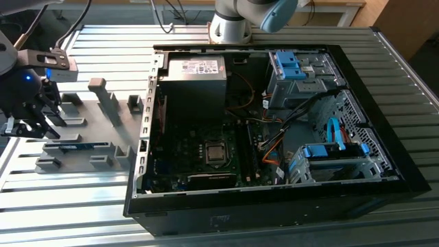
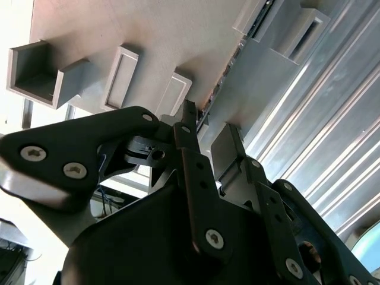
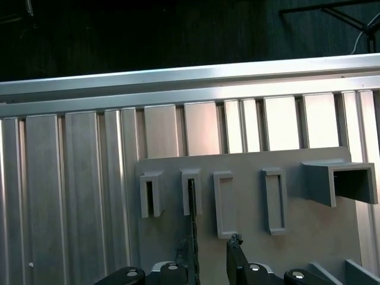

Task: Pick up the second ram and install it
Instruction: 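Pick up the second ram and move it above second insertion slot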

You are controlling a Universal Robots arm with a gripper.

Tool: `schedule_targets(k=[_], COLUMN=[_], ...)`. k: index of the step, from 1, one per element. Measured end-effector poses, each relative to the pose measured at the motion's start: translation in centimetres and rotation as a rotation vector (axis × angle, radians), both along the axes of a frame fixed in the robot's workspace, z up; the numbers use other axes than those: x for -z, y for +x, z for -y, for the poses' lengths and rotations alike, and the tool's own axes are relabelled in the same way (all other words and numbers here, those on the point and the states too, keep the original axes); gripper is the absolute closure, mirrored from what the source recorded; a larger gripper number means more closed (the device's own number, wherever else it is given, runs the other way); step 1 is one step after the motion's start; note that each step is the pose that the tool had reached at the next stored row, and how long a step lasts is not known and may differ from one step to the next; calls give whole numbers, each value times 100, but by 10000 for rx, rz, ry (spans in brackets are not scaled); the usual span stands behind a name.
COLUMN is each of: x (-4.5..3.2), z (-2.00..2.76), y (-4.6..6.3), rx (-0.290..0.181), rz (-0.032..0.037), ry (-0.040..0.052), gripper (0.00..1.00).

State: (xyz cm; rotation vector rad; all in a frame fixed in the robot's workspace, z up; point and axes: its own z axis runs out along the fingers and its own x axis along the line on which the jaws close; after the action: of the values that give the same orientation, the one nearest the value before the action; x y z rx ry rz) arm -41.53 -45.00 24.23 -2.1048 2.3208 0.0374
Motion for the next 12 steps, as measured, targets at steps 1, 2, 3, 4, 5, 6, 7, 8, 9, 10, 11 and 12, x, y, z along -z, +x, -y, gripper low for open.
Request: schedule_targets(k=[1,2,3,4,5,6,7,8,9,10,11,12], x=[9,19,30,43,55,66,76,85,93,102,111,120], z=[4,9,13,17,18,18,19,20,20,21,22,23], y=[0,1,0,0,0,0,-1,0,0,0,0,0], rx=[-1,-2,-2,-1,0,1,-8,-27,-45,-55,-57,-58], rz=[-1,-1,0,2,4,5,5,6,6,8,9,9], ry=[-1,-1,0,0,1,1,0,0,-1,0,-2,-7], gripper=[62,62,62,62,62,62,62,62,62,62,62,62])
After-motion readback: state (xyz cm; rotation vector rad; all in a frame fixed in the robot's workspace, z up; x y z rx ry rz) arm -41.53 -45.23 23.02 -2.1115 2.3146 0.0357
